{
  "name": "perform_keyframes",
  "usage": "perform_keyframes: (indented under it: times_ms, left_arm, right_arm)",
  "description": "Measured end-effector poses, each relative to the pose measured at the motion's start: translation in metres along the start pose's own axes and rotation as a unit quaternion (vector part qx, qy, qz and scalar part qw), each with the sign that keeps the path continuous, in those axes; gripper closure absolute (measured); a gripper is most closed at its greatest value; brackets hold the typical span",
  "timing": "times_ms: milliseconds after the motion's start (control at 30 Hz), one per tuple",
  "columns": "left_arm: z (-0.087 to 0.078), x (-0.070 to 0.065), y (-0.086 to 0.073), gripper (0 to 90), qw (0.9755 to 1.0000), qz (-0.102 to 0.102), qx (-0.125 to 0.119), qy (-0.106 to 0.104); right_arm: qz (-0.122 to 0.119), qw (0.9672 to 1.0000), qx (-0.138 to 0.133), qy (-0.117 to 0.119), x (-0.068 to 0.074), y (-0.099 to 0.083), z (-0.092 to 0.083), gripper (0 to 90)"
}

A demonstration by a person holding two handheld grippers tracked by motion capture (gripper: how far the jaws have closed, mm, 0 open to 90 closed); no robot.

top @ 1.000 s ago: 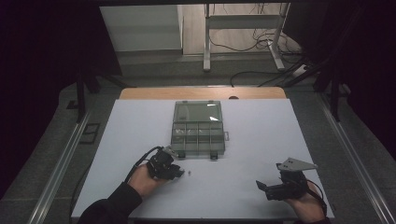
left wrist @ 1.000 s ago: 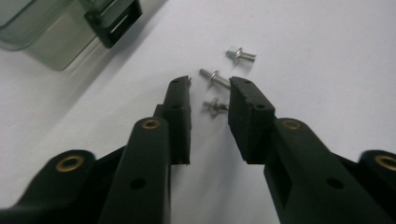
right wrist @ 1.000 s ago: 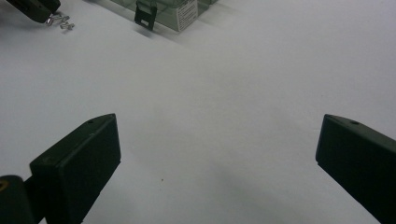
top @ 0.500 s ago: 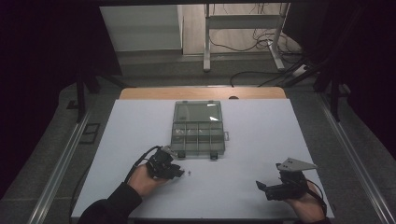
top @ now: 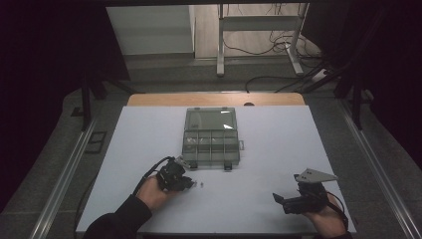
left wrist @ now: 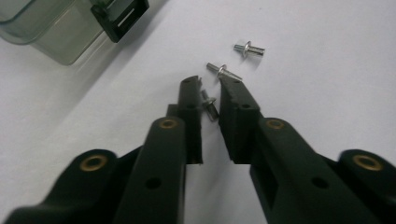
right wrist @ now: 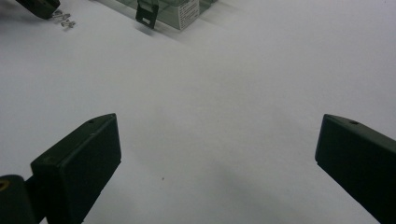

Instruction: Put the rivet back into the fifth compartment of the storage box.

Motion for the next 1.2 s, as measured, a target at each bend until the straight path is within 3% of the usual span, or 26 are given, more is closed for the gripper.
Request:
perform_keyframes:
  times_ms: [567, 767, 1200]
  left_arm:
    - [-0.005, 0.004, 0.001, 86.7, 0.9996, -0.022, -0.010, -0.017]
    - [-0.012, 0.006, 0.003, 86.9, 0.9991, -0.028, -0.027, -0.016]
    - [-0.025, 0.009, 0.006, 87.0, 0.9989, -0.021, -0.040, -0.012]
  right_arm:
    - [0.002, 1.0000, -0.003, -0.001, -0.001, 0.000, -0.001, 0.1]
    - [0.005, 1.0000, -0.008, -0.002, -0.002, 0.000, -0.004, 0.1]
    - [0.016, 0.9998, -0.006, 0.005, -0.002, -0.006, -0.009, 0.0]
Point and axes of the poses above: each handheld gripper's, and its own axes: z roughly forward along the jaws, y roughly out of its top, x roughly to its left, the point moved 4 cm from there along z, roughly forward along the jaws, and after that the axes turned 1 degree about x, right-handed, at the moved point
